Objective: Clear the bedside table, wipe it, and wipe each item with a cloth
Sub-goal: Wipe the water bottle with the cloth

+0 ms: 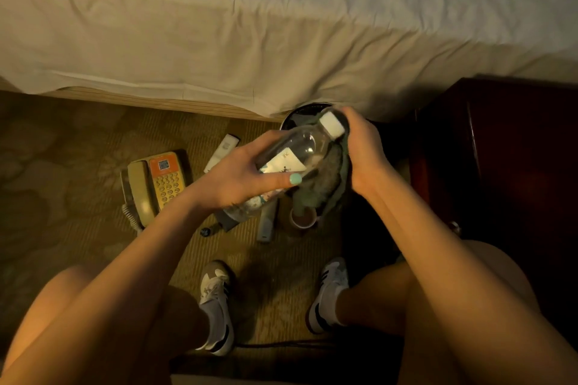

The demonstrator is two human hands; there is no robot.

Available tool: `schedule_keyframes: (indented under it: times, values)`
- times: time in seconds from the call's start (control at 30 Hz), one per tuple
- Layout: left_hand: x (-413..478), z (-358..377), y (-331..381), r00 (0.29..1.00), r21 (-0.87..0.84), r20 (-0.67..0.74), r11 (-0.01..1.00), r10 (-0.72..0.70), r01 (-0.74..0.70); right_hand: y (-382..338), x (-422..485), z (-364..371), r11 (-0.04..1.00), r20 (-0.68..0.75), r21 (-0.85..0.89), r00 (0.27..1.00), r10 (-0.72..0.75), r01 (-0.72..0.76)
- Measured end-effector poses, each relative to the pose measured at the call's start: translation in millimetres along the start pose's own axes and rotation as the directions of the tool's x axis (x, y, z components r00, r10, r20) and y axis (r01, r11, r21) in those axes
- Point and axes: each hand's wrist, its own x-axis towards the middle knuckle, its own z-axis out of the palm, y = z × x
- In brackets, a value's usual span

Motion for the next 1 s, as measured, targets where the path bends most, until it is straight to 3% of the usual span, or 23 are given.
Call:
schedule_keyframes:
  times: [0.1, 0.2, 0.33, 0.5, 0.63, 0.73, 0.93, 1.0]
  values:
    - [7, -3, 4, 0.99, -0.093, -0.143, 0.996, -0.017, 0.004, 9, -1, -1, 0.967, 0.073, 0.253, 0.997, 0.006, -0.025]
    - [13, -9, 7, 0.978, -0.086, -0.204, 0.996, -0.04, 0.023, 4, 2, -14, 0.951, 0.033, 0.279, 0.988, -0.149, 0.134]
    - [18, 3, 10, 0.986, -0.114, -0.148, 0.992, -0.069, 0.053, -6, 3, -20, 0.912, -0.011, 0.17, 0.926, -0.378, 0.374]
    - [22, 16, 12, 0.988, -0.166, -0.13, 0.985, -0.078, 0.055, -3, 0, -14, 0.736, -0.009, -0.344, 0.782, -0.623, 0.583]
    - [23, 20, 20, 0.987, -0.198, -0.139, 0.979, -0.08, 0.051, -2, -7, -10, 0.657, -0.001, -0.335, 0.697, -0.717, 0.675]
    - [25, 20, 23, 0.99, -0.205, -0.106, 0.976, -0.091, 0.068, -4, -7, -9, 0.557, 0.086, -0.421, 0.643, -0.761, 0.716]
    - [26, 23, 17, 0.995, -0.174, -0.05, 0.981, -0.091, 0.081, -8, -2, -11, 0.425, 0.118, -0.537, 0.563, -0.818, 0.729]
    - [26, 23, 17, 0.996, -0.152, -0.057, 0.987, -0.062, 0.053, -7, 2, -12, 0.499, 0.05, -0.538, 0.616, -0.786, 0.68]
